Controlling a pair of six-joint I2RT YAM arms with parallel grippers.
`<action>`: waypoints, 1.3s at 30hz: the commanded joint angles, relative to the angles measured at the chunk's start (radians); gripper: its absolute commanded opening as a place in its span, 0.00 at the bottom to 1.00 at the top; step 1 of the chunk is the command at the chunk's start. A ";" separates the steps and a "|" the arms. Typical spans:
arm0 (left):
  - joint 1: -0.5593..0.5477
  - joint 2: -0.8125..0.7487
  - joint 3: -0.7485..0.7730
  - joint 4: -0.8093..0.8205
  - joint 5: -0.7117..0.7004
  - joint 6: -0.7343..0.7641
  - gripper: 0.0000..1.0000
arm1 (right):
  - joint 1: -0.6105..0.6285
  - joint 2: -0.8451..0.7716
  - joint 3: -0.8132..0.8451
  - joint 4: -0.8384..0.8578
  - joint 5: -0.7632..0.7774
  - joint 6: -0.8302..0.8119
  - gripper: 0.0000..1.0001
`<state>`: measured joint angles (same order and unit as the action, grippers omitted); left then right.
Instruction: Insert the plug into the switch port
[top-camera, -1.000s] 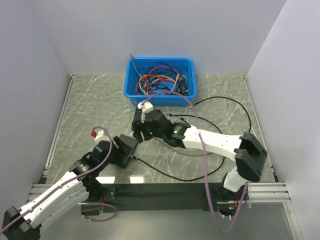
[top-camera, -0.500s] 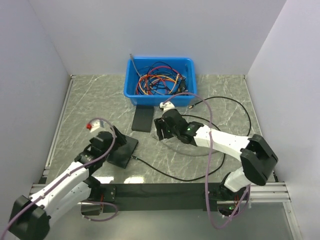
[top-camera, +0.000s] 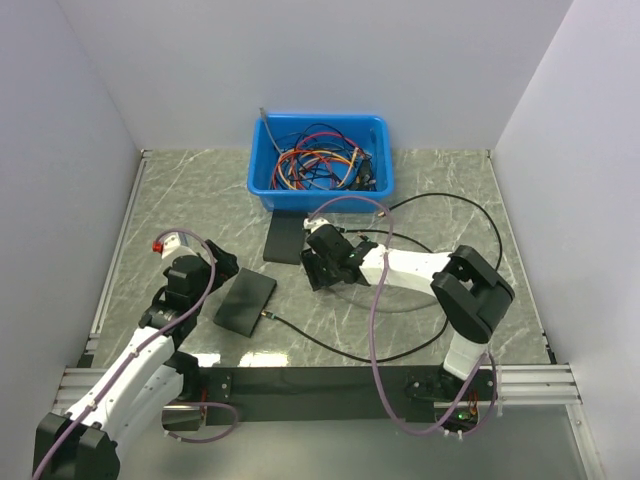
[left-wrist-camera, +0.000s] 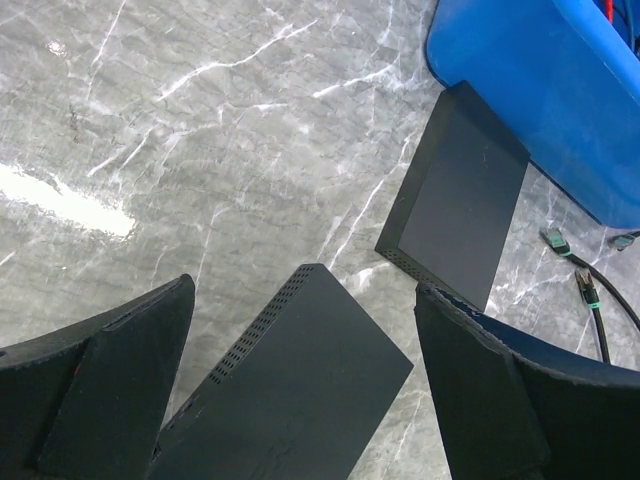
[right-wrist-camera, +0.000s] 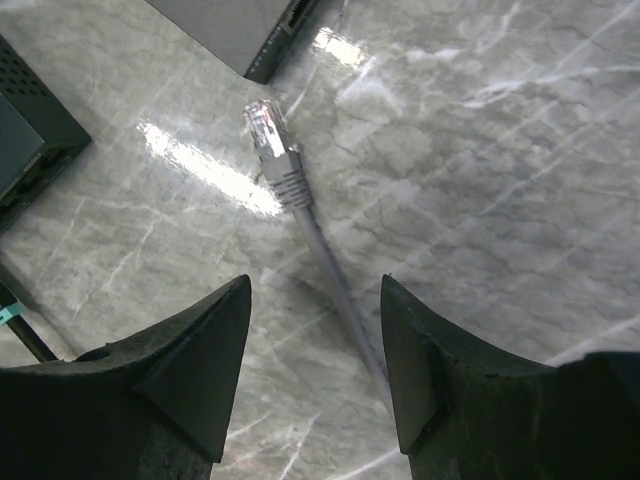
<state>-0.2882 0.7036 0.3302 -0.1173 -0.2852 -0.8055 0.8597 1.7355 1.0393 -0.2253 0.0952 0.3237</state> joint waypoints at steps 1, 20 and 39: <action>0.006 -0.012 -0.010 0.039 0.020 0.026 0.98 | 0.005 0.016 0.053 0.018 -0.017 -0.009 0.61; 0.009 -0.006 -0.014 0.054 0.038 0.040 0.98 | 0.007 0.183 0.154 0.004 -0.003 -0.014 0.43; 0.009 -0.006 -0.016 0.057 0.047 0.046 0.98 | 0.048 0.220 0.153 -0.002 0.023 -0.023 0.09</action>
<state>-0.2848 0.7105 0.3180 -0.0956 -0.2508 -0.7784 0.8833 1.9312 1.2118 -0.2180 0.1287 0.2989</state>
